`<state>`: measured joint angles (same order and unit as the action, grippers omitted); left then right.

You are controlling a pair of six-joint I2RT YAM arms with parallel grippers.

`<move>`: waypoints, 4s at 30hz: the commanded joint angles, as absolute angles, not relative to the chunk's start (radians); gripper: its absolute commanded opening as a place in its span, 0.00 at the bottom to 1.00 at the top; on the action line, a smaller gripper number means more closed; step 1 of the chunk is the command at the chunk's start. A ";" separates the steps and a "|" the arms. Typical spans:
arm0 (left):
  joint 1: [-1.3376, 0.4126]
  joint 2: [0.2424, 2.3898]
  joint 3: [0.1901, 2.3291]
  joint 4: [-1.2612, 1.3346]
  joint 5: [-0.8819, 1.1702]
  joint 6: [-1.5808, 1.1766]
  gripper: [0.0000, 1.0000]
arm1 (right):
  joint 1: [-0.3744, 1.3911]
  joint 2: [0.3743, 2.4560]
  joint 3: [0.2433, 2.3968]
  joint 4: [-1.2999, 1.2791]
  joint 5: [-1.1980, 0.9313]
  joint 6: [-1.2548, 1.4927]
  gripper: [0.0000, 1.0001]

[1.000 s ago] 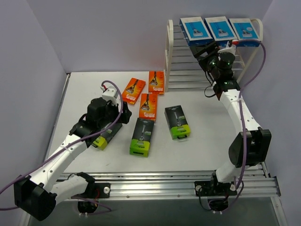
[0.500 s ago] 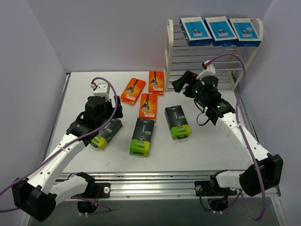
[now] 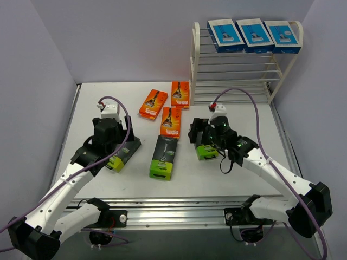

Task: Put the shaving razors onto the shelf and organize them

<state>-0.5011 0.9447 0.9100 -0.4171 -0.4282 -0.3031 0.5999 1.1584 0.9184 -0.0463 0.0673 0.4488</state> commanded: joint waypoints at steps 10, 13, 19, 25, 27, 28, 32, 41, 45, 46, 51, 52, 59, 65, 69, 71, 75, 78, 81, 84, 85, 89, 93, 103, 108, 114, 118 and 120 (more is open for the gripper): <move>-0.512 0.976 0.950 -0.485 -0.468 -0.264 0.94 | 0.817 1.019 0.631 0.063 0.213 0.655 0.93; -0.514 0.965 0.945 -0.483 -0.457 -0.261 0.94 | 0.841 1.054 0.638 0.063 0.239 0.646 0.93; -0.522 0.965 0.951 -0.495 -0.480 -0.245 0.94 | 0.828 1.219 0.760 0.153 0.278 0.551 0.98; -0.523 0.950 0.956 -0.508 -0.512 -0.242 0.94 | 0.723 1.557 0.998 0.175 0.186 0.522 0.97; -0.523 0.942 0.953 -0.503 -0.511 -0.242 0.94 | 0.697 1.661 1.090 0.186 0.163 0.517 0.97; -0.523 0.940 0.953 -0.503 -0.506 -0.244 0.94 | 0.693 1.696 1.124 0.183 0.146 0.514 0.97; -0.525 0.939 0.957 -0.503 -0.486 -0.245 0.94 | 0.680 1.883 1.304 0.123 0.141 0.482 0.97; -0.525 0.937 0.962 -0.505 -0.437 -0.252 0.94 | 0.683 2.057 1.493 -0.027 0.164 0.514 0.97; -0.525 0.937 0.963 -0.505 -0.405 -0.255 0.94 | 0.693 2.069 1.483 -0.043 0.210 0.544 0.98; -0.525 0.939 0.965 -0.506 -0.400 -0.255 0.94 | 0.693 2.075 1.485 -0.044 0.212 0.557 0.99; -0.525 0.940 0.965 -0.506 -0.393 -0.258 0.94 | 0.696 2.117 1.514 -0.055 0.219 0.589 1.00; -0.525 0.940 0.965 -0.508 -0.394 -0.258 0.94 | 0.695 2.124 1.516 -0.052 0.216 0.595 1.00; -0.525 0.945 0.963 -0.508 -0.390 -0.258 0.94 | 0.693 2.143 1.531 -0.025 0.198 0.638 1.00; -0.526 0.948 0.965 -0.508 -0.380 -0.258 0.94 | 0.689 2.175 1.575 -0.032 0.190 0.644 1.00; -0.526 0.951 0.965 -0.509 -0.374 -0.259 0.94 | 0.673 2.207 1.606 -0.035 0.161 0.626 0.97; -0.526 0.954 0.965 -0.509 -0.370 -0.259 0.94 | 0.664 2.224 1.621 -0.022 0.141 0.598 0.96; -0.526 0.959 0.966 -0.508 -0.361 -0.259 0.94 | 0.655 2.233 1.638 0.023 0.117 0.542 0.96; -0.526 0.963 0.968 -0.509 -0.356 -0.259 0.94 | 0.647 2.255 1.670 0.038 0.101 0.491 0.96; -0.526 0.966 0.968 -0.509 -0.356 -0.259 0.94 | 0.646 2.279 1.710 0.046 0.083 0.448 0.96; -0.526 0.971 0.969 -0.509 -0.353 -0.259 0.94 | 0.647 2.292 1.735 0.061 0.046 0.411 0.96; -0.526 0.973 0.969 -0.511 -0.351 -0.259 0.94 | 0.647 2.293 1.736 0.075 0.026 0.407 0.96; -0.526 0.976 0.969 -0.509 -0.350 -0.259 0.94 | 0.647 2.304 1.753 0.098 -0.030 0.380 0.96; -0.525 0.976 0.969 -0.509 -0.351 -0.258 0.94 | 0.649 2.296 1.773 0.092 -0.051 0.351 0.96; -0.519 0.959 0.979 -0.526 -0.425 -0.258 0.94 | 0.635 2.108 1.666 0.031 0.054 0.253 1.00; -0.496 0.902 0.965 -0.511 -0.460 -0.262 0.94 | 0.646 2.001 1.573 0.026 0.067 0.164 0.97; -0.466 0.862 0.956 -0.500 -0.495 -0.282 0.94 | 0.666 1.928 1.497 0.058 0.009 0.049 0.91; -0.460 0.827 0.946 -0.497 -0.551 -0.298 0.94 | 0.690 1.917 1.462 0.077 -0.094 -0.018 0.86; -0.457 0.801 0.937 -0.480 -0.563 -0.298 0.94 | 0.725 1.925 1.466 0.066 -0.088 -0.049 0.82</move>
